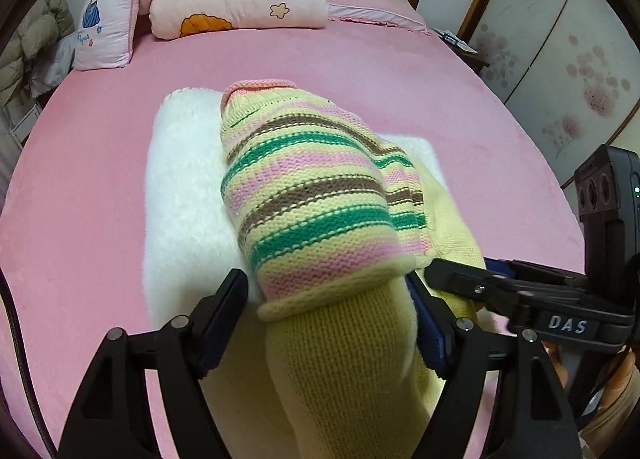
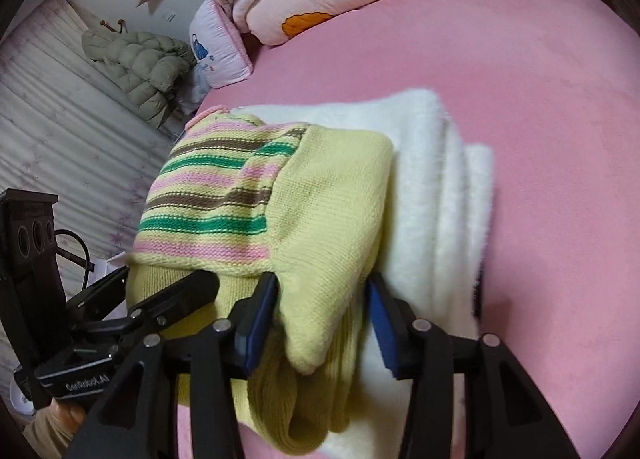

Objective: Fold large clothes

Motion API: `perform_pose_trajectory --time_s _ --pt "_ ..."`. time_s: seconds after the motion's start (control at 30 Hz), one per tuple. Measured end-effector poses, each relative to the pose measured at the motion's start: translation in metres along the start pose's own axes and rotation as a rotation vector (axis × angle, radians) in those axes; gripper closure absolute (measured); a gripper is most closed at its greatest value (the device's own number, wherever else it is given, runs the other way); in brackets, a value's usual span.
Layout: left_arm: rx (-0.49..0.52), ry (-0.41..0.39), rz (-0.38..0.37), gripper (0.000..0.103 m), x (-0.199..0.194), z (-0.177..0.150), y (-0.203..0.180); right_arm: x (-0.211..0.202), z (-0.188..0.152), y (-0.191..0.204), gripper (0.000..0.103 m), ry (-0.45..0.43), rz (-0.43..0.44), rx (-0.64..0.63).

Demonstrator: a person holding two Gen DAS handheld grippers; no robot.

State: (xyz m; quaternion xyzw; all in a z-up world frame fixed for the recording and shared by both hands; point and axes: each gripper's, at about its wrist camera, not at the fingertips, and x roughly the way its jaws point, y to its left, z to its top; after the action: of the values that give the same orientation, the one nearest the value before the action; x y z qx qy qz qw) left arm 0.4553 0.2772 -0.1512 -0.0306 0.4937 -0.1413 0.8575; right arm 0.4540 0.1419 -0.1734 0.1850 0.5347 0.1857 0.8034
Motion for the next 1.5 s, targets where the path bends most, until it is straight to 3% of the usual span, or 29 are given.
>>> perform_pose_trajectory --time_s 0.13,0.33,0.67,0.97,1.2,1.5 --pt "0.01 0.014 0.059 0.012 -0.007 -0.002 -0.006 -0.022 -0.005 -0.002 0.049 -0.005 -0.036 0.014" --pt "-0.02 0.032 0.093 0.012 -0.044 -0.028 -0.027 -0.074 -0.029 0.001 0.049 -0.014 -0.042 0.011" --pt "-0.095 -0.032 0.061 0.012 -0.169 -0.085 -0.109 -0.208 -0.11 0.017 0.049 -0.017 -0.047 -0.046" --pt "-0.158 -0.129 0.082 0.001 -0.297 -0.148 -0.214 -0.348 -0.193 0.021 0.049 -0.031 -0.027 -0.14" --pt "-0.132 -0.148 0.15 0.001 -0.339 -0.207 -0.295 -0.439 -0.254 0.003 0.049 -0.072 -0.082 -0.223" --pt "-0.126 -0.182 0.189 0.001 -0.352 -0.273 -0.364 -0.483 -0.317 -0.039 0.049 -0.129 -0.167 -0.192"
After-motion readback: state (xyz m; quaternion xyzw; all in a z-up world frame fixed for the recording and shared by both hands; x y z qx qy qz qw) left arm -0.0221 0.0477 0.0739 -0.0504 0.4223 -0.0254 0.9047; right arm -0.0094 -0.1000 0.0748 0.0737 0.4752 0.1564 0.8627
